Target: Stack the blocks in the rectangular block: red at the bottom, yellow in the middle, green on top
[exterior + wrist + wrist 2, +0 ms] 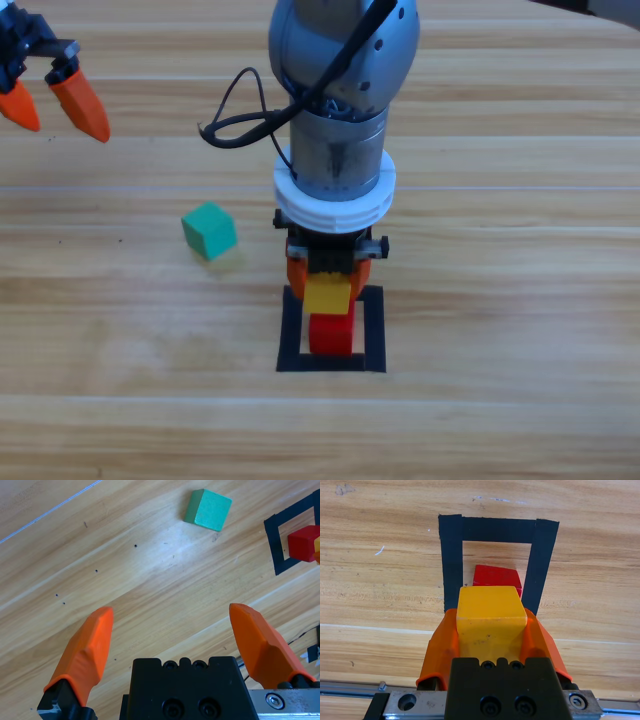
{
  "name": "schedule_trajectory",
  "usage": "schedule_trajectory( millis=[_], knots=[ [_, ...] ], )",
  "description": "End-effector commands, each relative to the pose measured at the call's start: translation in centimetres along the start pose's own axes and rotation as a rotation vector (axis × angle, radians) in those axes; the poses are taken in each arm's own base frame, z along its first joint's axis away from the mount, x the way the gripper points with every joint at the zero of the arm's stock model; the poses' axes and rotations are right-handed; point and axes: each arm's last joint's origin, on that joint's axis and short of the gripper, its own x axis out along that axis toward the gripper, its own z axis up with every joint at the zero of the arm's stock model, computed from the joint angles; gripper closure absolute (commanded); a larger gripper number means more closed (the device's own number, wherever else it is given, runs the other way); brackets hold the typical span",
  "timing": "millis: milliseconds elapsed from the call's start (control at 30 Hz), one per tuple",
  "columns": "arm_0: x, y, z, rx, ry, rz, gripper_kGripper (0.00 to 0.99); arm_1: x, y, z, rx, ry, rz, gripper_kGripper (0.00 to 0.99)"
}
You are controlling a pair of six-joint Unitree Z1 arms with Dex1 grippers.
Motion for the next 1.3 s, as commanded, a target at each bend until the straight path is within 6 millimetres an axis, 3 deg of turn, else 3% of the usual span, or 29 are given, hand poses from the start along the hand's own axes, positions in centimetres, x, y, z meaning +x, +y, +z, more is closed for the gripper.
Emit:
schedule_trajectory(
  millis=[33, 800, 833, 900, 933, 1000, 1200, 1300],
  knots=[
    [2.6, 0.5, 1.0, -0.022, 0.048, -0.027, 0.000, 4.1, 0.9, -0.6, -0.016, 0.035, -0.084, 0.910],
    [3.9, -0.1, 1.6, -0.028, 0.072, -0.013, 0.000, 5.8, 1.0, -0.4, -0.014, 0.040, -0.116, 0.899],
    [4.0, -0.1, 1.7, -0.028, 0.072, -0.013, 0.000, 5.9, 1.0, -0.3, -0.015, 0.041, -0.115, 0.809],
    [4.1, -0.1, 1.7, -0.030, 0.074, -0.013, 0.000, 6.1, 1.1, -0.3, -0.021, 0.044, -0.114, 0.255],
    [4.1, -0.1, 1.7, -0.031, 0.075, -0.014, 0.000, 5.8, 1.1, -0.3, -0.023, 0.041, -0.112, 0.037],
    [4.3, 0.0, 1.8, -0.033, 0.077, -0.014, 0.000, 4.4, 0.9, -0.3, -0.030, 0.004, -0.104, 0.000],
    [4.7, 0.1, 2.0, -0.043, 0.081, -0.014, 0.000, -3.0, 0.0, -1.0, -0.046, -0.171, -0.056, 0.000],
    [4.8, 0.1, 2.1, -0.052, 0.081, -0.014, 0.000, -4.9, -0.3, -1.3, -0.059, -0.201, -0.032, 0.000]
  ],
)
